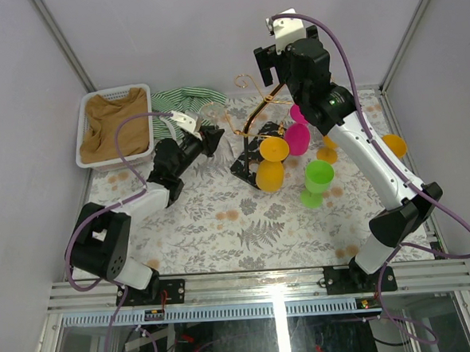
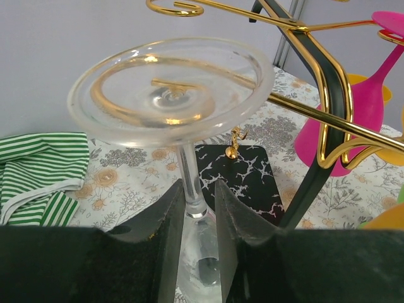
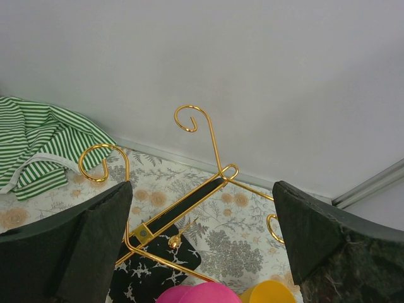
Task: Place the wine glass upside down on the wine glass rack
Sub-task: Turn the wine glass upside down at the wine rack.
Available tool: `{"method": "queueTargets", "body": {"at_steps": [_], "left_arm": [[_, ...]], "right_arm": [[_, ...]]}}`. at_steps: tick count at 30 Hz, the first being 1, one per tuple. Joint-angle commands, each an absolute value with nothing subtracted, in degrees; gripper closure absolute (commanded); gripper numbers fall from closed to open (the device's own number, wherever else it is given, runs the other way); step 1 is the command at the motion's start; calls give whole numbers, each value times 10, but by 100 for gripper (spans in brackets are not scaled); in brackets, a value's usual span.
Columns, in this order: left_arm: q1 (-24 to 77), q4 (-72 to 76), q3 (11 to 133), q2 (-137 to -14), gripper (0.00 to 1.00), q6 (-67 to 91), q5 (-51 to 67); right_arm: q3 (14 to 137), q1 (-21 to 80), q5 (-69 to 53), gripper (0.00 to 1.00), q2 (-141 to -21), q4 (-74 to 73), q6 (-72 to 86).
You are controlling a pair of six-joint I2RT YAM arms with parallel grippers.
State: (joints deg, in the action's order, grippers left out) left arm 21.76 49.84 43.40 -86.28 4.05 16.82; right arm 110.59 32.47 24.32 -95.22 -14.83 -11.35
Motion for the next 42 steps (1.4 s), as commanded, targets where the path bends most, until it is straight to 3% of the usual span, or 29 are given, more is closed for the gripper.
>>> {"method": "queueTargets", "body": {"at_steps": [1,29,42], "left_arm": [[221,508,452,-846,75,22,175],[221,439,419,-767,74,0,201],[221,245,440,-643,73,-53,243]], "right_arm": [[1115,322,237,1,-950,-132,-112],[1116,322,235,1,-958,-142,-110],[1190,318,229,1,-998,-205,-90]]}}
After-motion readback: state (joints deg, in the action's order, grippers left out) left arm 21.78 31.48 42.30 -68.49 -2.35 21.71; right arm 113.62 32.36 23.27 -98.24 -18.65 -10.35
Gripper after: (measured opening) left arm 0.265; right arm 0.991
